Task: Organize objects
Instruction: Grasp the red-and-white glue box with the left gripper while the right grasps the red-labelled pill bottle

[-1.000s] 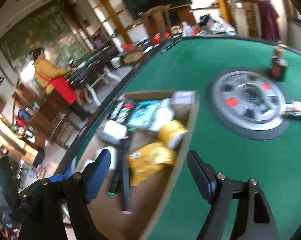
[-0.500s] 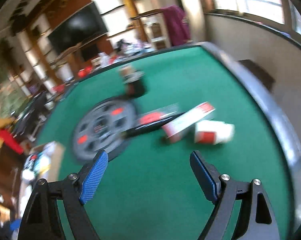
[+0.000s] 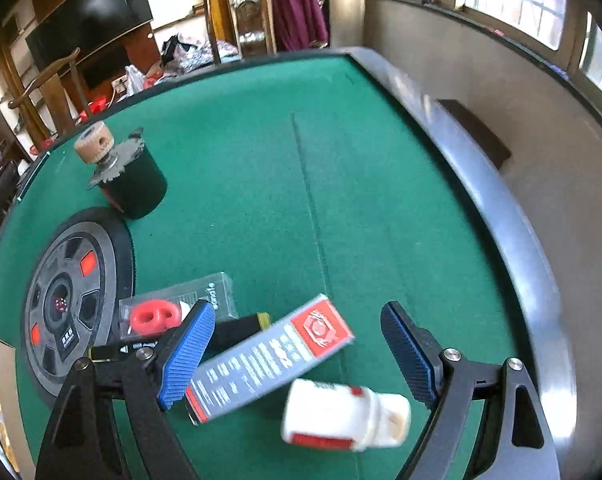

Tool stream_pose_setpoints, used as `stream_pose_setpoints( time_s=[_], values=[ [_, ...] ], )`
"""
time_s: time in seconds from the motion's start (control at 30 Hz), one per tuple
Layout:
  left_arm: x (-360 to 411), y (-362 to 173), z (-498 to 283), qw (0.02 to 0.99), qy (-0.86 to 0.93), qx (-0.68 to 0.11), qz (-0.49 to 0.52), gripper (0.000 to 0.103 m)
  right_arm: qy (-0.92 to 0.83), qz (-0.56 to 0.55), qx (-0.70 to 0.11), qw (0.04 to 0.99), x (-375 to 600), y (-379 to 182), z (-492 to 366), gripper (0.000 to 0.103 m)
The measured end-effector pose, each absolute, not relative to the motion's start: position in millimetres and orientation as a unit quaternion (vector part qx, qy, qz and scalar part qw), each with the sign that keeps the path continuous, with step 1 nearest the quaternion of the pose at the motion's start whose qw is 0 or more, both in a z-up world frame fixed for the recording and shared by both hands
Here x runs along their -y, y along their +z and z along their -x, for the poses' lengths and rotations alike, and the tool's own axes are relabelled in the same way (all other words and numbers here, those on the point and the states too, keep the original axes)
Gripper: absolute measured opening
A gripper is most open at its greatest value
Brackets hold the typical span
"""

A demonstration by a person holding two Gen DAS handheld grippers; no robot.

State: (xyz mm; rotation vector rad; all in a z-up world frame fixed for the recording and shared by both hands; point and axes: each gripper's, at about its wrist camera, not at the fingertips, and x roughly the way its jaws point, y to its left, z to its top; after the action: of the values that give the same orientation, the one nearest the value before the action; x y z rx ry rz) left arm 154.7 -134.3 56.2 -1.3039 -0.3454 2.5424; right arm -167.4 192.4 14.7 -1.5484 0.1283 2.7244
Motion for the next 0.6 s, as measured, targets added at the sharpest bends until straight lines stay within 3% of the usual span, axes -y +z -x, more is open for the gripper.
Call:
stream_pose_setpoints(
  time_s=[0.07, 0.13, 0.2, 0.23, 0.43, 0.6],
  values=[
    [132.4, 55.5, -154.8, 0.132, 0.876, 0.117, 0.449, 0.083, 0.868, 0.496, -0.008, -0.010, -180.3, 10.3, 168.0, 0.083],
    [129.8, 55.4, -156.0, 0.134, 0.876, 0.114, 0.450, 0.083, 0.878, 0.477, 0.035, -0.017, -167.3, 12.4, 161.0, 0.067],
    [127.6, 54.5, -156.9, 0.137, 0.875, 0.113, 0.451, 0.083, 0.878, 0.474, 0.060, -0.038, -152.8, 17.2, 150.8, 0.033],
    [126.9, 54.1, -157.1, 0.139, 0.874, 0.113, 0.451, 0.083, 0.875, 0.477, 0.067, -0.046, -148.1, 17.7, 147.7, 0.029],
    [126.3, 53.2, -160.9, 0.148, 0.873, 0.114, 0.450, 0.083, 0.849, 0.495, 0.141, -0.119, -100.6, 5.7, 102.3, 0.026],
    [127.5, 54.9, -162.8, 0.153, 0.874, 0.114, 0.447, 0.083, 0.818, 0.514, 0.117, -0.230, -83.5, 14.6, 46.0, 0.030]
  ],
)
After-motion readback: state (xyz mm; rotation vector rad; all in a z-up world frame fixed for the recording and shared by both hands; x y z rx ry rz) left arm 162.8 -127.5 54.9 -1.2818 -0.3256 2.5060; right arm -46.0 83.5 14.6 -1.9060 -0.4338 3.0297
